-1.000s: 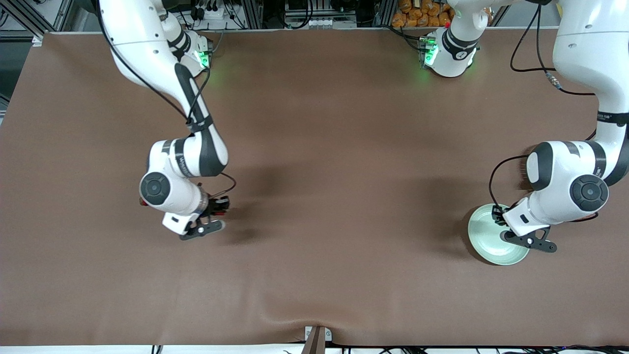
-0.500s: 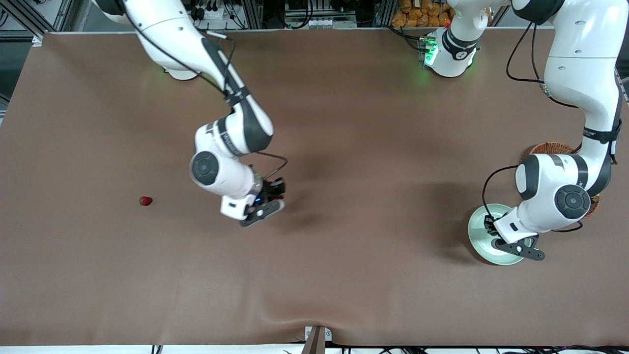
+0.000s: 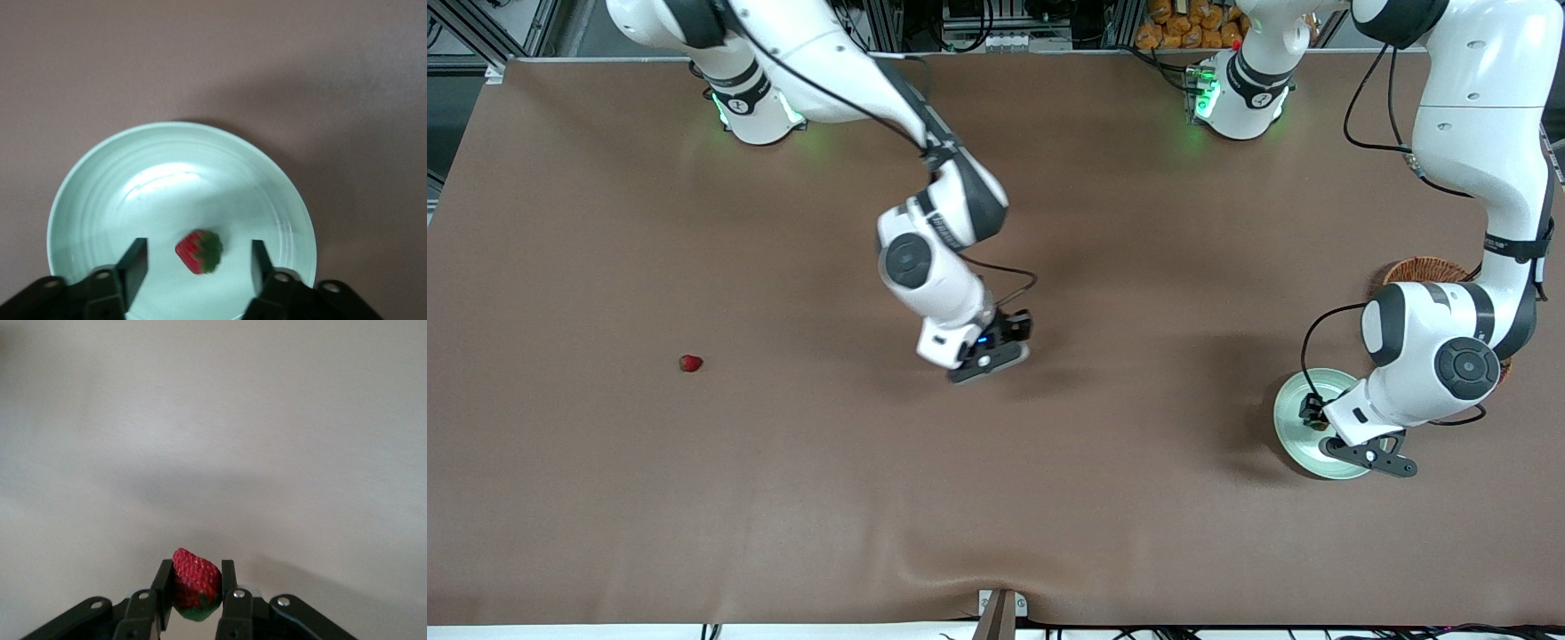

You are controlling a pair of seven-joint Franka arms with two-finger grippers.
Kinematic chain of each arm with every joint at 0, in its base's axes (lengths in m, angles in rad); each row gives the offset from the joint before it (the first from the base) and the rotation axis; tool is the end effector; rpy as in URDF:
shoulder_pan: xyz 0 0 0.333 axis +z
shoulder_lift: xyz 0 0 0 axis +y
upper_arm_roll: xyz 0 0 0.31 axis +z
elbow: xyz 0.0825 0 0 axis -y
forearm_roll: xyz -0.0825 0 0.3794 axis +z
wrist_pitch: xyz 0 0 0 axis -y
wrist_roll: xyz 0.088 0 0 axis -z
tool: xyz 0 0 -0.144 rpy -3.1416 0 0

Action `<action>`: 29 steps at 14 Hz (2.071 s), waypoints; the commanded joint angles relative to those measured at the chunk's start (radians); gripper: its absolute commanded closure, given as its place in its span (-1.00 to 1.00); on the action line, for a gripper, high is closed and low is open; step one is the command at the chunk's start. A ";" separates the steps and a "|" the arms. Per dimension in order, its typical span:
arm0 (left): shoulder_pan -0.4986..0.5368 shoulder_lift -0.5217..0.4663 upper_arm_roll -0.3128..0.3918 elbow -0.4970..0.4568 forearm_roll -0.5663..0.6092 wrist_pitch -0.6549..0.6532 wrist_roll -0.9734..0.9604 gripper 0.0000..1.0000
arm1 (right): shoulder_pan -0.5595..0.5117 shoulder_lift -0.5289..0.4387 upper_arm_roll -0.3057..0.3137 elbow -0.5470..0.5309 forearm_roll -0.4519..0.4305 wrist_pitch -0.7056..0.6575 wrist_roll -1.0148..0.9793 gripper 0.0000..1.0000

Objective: Collect all strawberries into plate
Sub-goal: 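Set the second strawberry mid-table with the right gripper while the left gripper returns, then grasp the second strawberry with the left gripper while the right gripper grasps the third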

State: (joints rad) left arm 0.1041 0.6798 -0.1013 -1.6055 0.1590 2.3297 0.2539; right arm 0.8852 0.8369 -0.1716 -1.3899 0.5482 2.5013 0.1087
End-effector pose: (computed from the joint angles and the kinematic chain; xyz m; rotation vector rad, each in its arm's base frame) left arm 0.6945 0.0159 0.1980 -3.0373 0.5117 -0.0648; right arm 0.5532 0.5248 0.2060 -2.7429 -0.3936 -0.2206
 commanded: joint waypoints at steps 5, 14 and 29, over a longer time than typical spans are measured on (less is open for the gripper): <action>-0.004 -0.048 -0.029 0.001 0.005 -0.016 -0.004 -1.00 | 0.080 0.260 -0.011 0.265 0.019 0.185 0.016 1.00; -0.009 -0.098 -0.110 0.010 -0.062 -0.130 -0.070 -1.00 | 0.065 0.228 -0.034 0.243 -0.040 0.169 0.000 -1.00; -0.371 -0.016 -0.160 0.076 -0.046 -0.150 -0.657 -1.00 | -0.110 -0.263 -0.541 -0.331 -0.045 -0.454 -0.377 -1.00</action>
State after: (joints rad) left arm -0.2146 0.6291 -0.2773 -1.5674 0.1130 2.1915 -0.3425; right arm 0.8031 0.5982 -0.6630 -1.6780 0.5154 2.1112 -0.1759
